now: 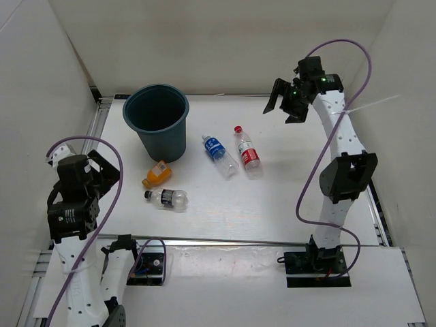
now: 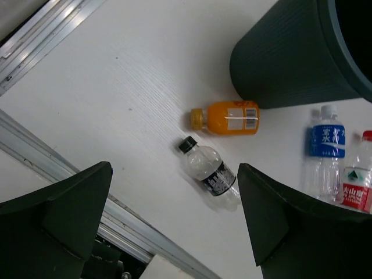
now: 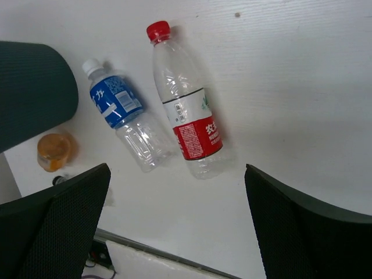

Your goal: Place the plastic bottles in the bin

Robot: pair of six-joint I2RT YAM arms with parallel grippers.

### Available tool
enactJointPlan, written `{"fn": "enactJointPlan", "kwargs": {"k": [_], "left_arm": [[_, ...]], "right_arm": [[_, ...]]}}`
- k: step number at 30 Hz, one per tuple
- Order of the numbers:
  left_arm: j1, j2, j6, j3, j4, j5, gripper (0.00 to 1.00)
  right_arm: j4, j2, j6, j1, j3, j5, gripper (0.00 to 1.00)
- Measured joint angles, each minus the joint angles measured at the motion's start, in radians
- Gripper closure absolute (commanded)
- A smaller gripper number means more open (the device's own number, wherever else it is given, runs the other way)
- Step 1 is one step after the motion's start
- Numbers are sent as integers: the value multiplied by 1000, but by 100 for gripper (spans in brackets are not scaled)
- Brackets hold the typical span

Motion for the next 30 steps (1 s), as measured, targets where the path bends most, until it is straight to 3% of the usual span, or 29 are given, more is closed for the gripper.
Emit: {"fn": "enactJointPlan", "kwargs": {"k": [14,30], "left_arm": [[-1,-110,52,6,-56,74,0],[-1,-24,63,-1,-68,123,0]], "right_arm": [[2,241,-109,130,26,-43,0],[24,455,-118,217,107,36,0]]}}
